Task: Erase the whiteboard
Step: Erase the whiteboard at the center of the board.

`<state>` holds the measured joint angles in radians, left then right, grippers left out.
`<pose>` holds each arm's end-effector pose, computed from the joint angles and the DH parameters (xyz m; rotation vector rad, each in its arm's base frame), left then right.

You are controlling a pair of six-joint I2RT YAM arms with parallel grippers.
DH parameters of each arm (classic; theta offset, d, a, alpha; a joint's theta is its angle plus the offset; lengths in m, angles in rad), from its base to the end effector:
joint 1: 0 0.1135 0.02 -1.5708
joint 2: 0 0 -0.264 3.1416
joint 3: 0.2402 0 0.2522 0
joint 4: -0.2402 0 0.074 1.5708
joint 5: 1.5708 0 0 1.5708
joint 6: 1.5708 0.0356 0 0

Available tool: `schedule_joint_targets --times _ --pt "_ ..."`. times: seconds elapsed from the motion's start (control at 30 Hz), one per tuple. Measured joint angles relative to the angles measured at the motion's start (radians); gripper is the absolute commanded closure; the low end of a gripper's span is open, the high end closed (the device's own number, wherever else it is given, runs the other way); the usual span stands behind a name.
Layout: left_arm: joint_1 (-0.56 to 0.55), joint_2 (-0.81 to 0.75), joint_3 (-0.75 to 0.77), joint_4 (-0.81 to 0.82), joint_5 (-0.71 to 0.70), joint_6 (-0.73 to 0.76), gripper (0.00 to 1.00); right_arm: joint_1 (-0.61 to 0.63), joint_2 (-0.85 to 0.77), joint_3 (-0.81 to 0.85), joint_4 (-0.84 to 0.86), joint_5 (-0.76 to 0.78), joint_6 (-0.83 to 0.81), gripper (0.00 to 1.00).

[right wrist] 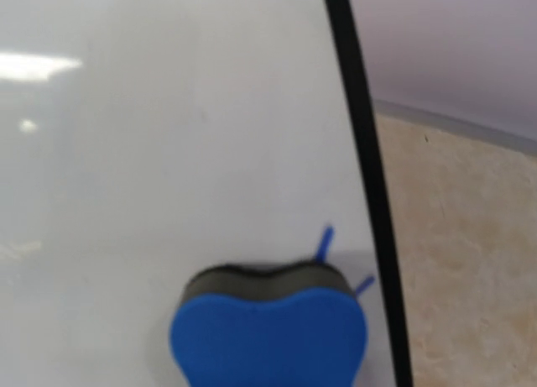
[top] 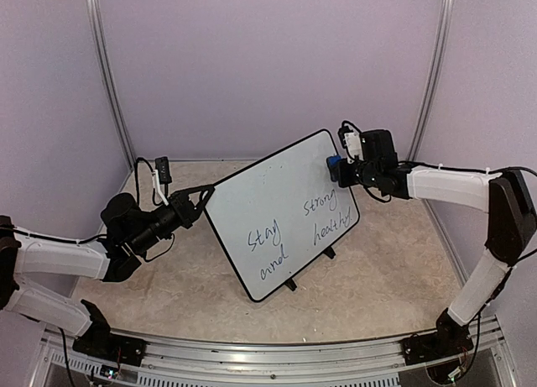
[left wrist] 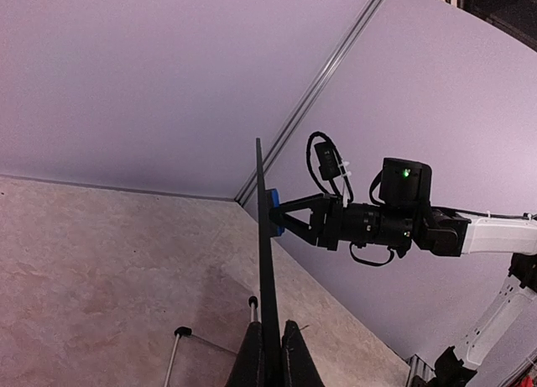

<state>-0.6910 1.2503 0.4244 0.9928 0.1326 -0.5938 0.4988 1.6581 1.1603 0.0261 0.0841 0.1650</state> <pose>0.1933 -0.1660 0.2428 0.1909 1.4957 -1.1450 0.3390 0.1813 0.2625 -0.2893 2.0362 0.3285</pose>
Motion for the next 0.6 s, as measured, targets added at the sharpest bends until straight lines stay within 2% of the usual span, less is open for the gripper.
schedule_joint_targets --times 0.17,0.47,0.6 --pt "0.000 0.000 0.000 0.000 0.000 0.000 1.00 -0.002 0.004 0.002 0.016 -0.014 -0.001 0.78" --pt "0.000 0.000 0.000 -0.001 -0.002 -0.003 1.00 -0.002 -0.043 -0.185 0.106 -0.037 0.013 0.78" --pt "0.000 0.000 0.000 -0.001 -0.002 -0.004 1.00 -0.002 -0.047 -0.200 0.106 -0.035 0.012 0.77"
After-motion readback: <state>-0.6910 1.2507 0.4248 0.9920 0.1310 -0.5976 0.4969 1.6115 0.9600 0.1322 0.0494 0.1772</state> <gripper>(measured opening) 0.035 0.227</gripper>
